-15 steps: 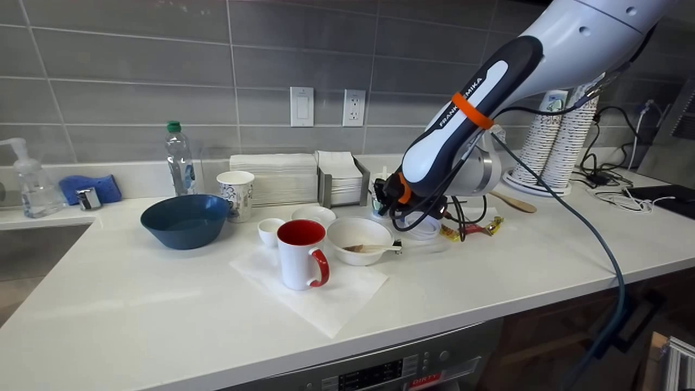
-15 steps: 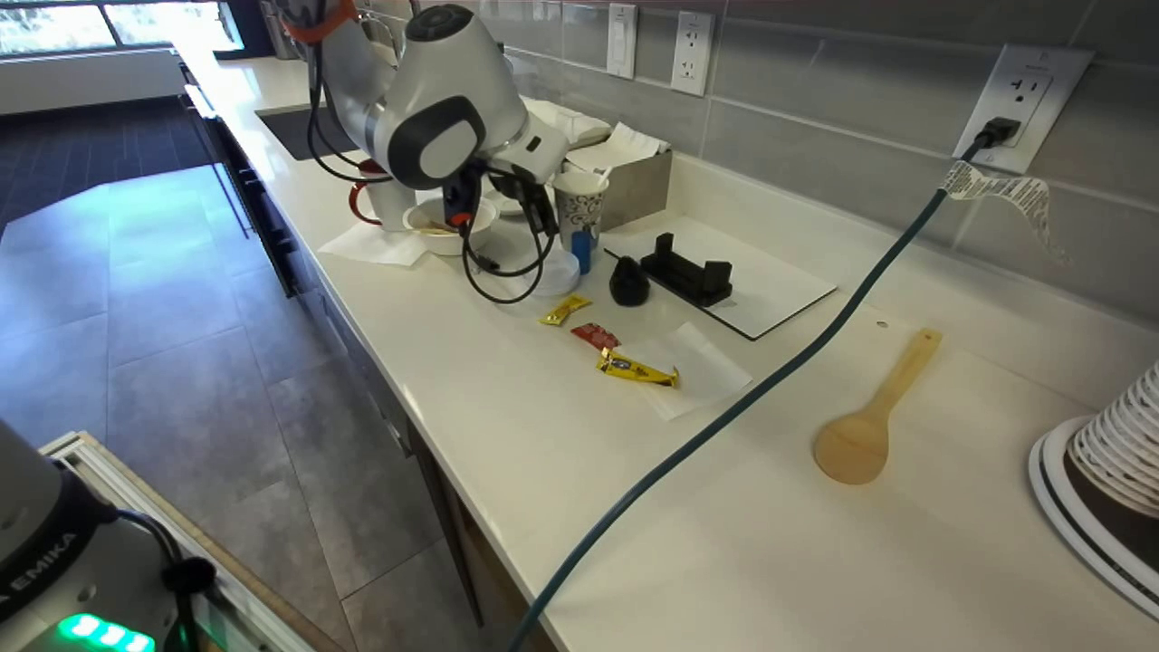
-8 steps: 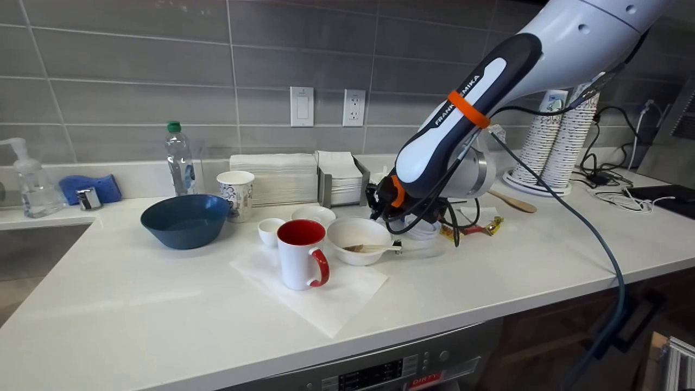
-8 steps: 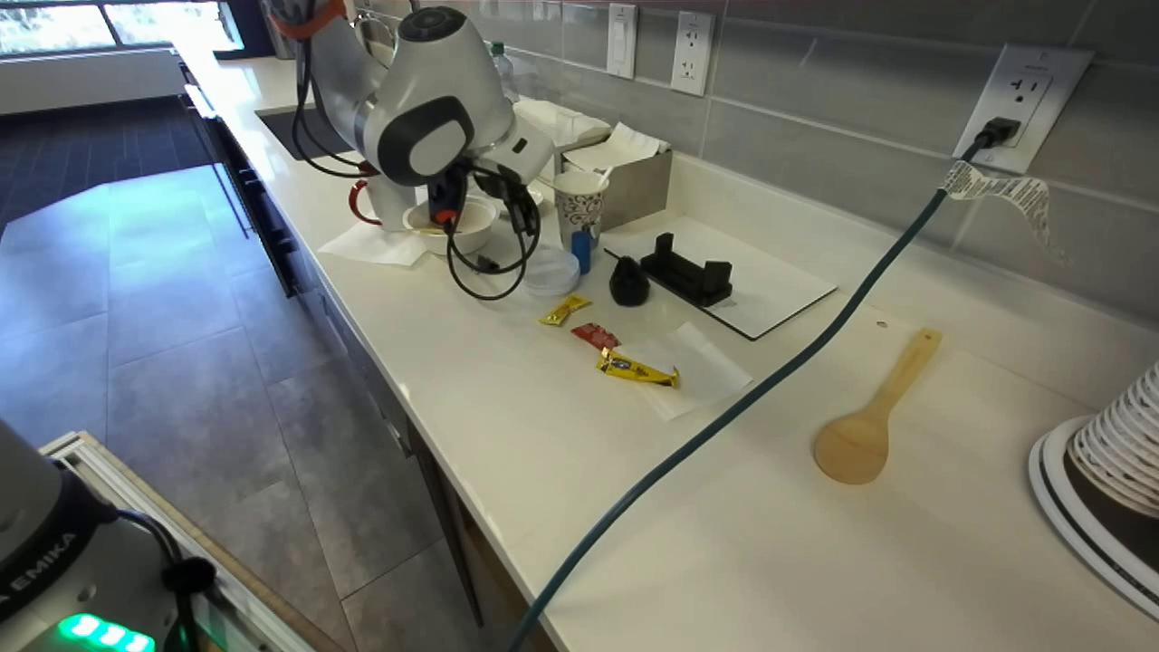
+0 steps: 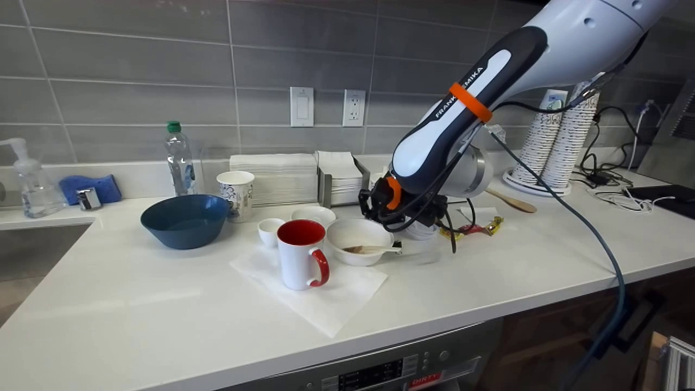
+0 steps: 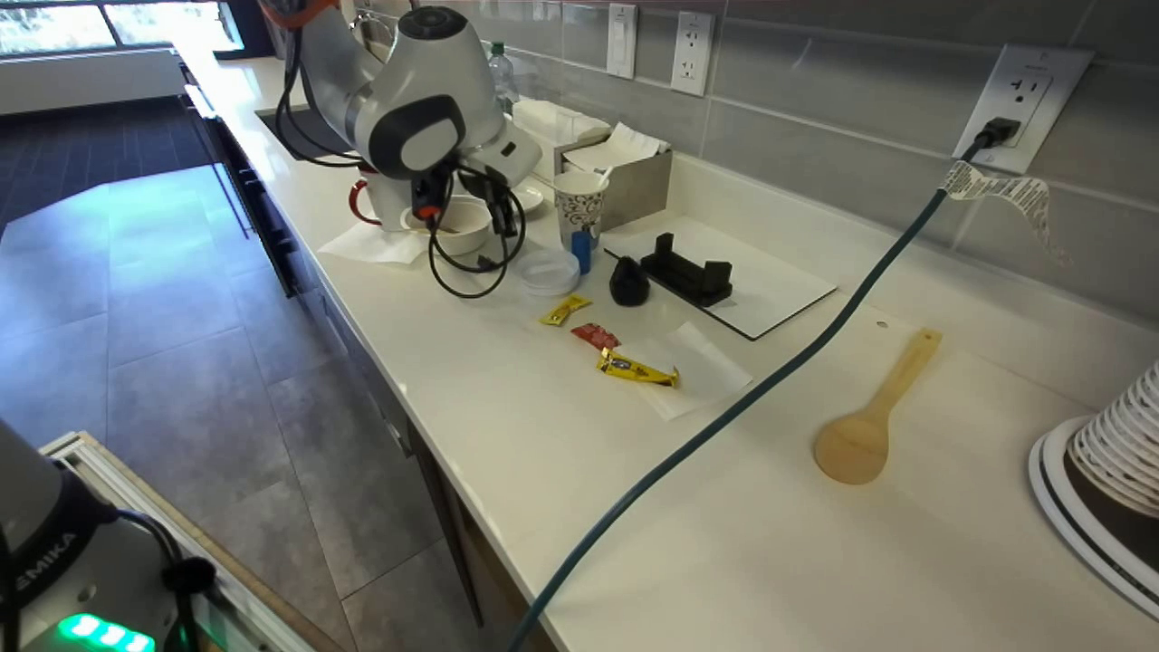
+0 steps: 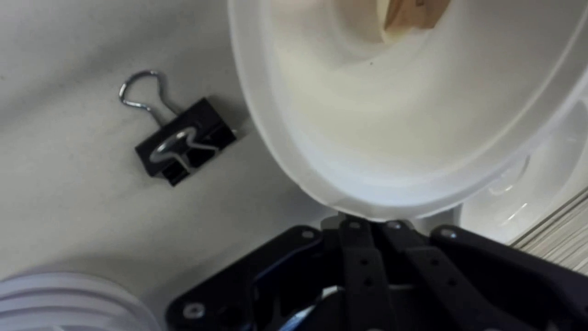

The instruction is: Slide the white paper cup forward, pick up the white tea cup saucer and put it next to the wooden spoon on the kitchen counter

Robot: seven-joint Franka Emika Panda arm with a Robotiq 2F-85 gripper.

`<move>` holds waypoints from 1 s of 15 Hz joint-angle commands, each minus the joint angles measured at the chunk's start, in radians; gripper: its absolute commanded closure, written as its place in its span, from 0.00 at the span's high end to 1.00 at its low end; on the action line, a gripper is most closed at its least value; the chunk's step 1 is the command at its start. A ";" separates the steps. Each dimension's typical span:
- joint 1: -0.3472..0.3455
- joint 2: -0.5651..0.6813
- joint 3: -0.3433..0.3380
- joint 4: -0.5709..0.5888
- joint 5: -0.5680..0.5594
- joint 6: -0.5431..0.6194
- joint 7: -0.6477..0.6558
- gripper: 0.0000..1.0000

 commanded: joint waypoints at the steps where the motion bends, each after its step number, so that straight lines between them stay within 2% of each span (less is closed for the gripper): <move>1: -0.063 -0.005 0.052 0.012 0.005 -0.054 -0.024 0.00; 2: -0.076 -0.005 0.064 0.013 0.005 -0.066 -0.029 0.00; 3: -0.050 -0.010 0.046 0.019 0.074 -0.081 -0.083 0.00; 5: -0.033 -0.023 0.024 0.017 0.099 -0.120 -0.103 0.00; 10: -0.034 -0.047 0.021 0.026 0.173 -0.224 -0.187 0.00; 15: 0.009 -0.079 -0.038 0.028 0.195 -0.335 -0.224 0.00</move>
